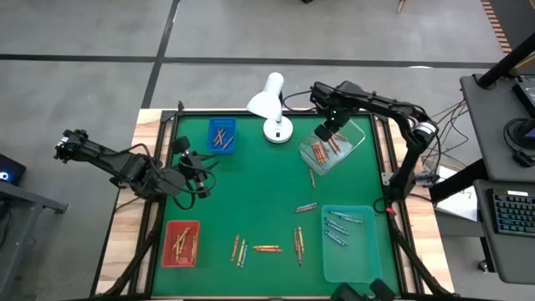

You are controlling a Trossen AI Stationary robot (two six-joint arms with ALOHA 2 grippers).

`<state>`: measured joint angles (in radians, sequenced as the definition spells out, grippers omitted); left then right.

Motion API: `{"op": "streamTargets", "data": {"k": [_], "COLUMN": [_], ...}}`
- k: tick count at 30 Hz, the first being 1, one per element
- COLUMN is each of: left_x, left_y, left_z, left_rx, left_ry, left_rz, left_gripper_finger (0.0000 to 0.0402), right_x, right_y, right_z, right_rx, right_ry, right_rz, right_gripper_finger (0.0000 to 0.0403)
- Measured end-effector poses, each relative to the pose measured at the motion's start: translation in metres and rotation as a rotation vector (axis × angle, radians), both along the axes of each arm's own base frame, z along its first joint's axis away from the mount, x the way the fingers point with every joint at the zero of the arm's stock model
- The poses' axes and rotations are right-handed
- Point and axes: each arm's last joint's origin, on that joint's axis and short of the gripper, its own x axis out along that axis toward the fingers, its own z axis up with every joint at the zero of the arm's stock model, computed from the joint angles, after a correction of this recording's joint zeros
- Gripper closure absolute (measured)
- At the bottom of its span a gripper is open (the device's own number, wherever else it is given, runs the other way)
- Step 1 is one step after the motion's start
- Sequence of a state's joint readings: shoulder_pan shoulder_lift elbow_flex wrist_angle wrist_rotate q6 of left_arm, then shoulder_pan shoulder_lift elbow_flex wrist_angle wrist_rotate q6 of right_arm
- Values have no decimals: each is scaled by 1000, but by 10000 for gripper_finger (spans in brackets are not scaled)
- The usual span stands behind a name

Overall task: Sort crayons
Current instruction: Put the blue crayon into the green bin

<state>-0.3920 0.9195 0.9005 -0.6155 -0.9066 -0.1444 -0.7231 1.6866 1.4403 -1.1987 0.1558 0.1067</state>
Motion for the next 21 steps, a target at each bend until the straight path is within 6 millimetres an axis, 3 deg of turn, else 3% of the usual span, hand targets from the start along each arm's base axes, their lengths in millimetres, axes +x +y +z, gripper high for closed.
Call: {"op": "streamTargets", "data": {"k": [4,8,15,21], "left_x": [7,21,46,68], "left_y": [-3,-8,-19,-29], "left_z": [-1,-6,-20,-32], "left_rx": [-5,-5,38,57], "left_ry": [-13,-17,15,28], "left_rz": [0,-2,-22,-63], "left_gripper_finger": [324,324,324,324], "right_x": [2,7,26,37], "right_y": [15,44,107,166], "right_z": [27,51,82,95], "right_rx": [-62,-110,-194,-292], "right_ry": [-82,-164,-345,-388], "right_rz": [14,72,247,408], "right_gripper_finger": [341,348,351,351]}}
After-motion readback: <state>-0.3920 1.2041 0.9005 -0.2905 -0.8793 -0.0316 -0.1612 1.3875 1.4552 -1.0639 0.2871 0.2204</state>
